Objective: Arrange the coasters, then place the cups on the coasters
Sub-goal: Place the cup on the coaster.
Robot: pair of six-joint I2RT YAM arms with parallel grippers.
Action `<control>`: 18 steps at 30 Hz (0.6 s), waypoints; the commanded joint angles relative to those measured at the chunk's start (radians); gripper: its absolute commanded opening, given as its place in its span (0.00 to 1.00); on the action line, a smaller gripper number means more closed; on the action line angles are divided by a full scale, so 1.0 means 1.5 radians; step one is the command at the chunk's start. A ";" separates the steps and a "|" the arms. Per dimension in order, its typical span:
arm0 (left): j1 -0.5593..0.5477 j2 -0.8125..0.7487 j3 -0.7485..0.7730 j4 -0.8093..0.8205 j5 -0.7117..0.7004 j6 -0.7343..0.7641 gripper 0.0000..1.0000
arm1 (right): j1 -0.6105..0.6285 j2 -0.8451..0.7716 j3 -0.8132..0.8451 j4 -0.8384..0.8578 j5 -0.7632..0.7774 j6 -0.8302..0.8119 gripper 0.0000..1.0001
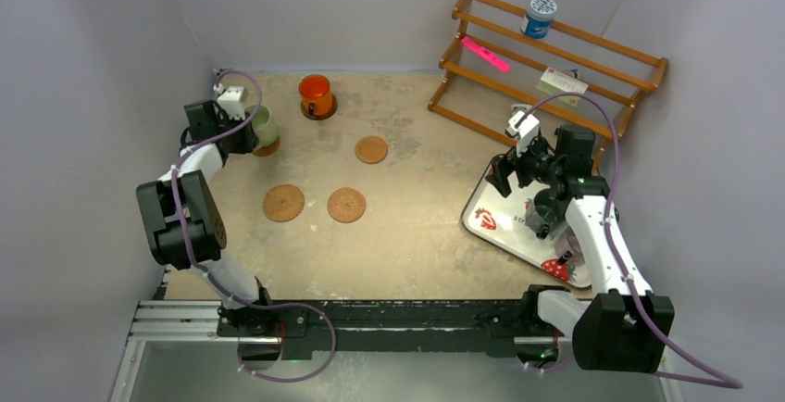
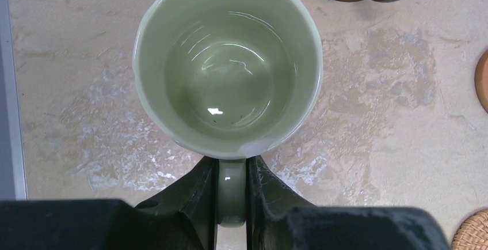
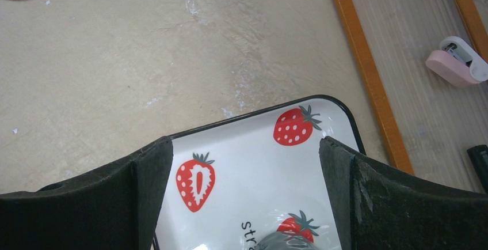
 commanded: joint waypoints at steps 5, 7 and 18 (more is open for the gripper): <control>0.006 -0.036 -0.004 0.055 -0.007 0.017 0.00 | -0.002 -0.009 -0.005 0.003 -0.018 -0.010 0.99; 0.006 -0.035 -0.007 0.057 -0.006 0.017 0.00 | -0.002 -0.009 -0.005 0.003 -0.018 -0.010 0.99; 0.007 -0.021 -0.007 0.069 -0.012 0.014 0.00 | -0.003 -0.010 -0.006 0.003 -0.019 -0.012 0.99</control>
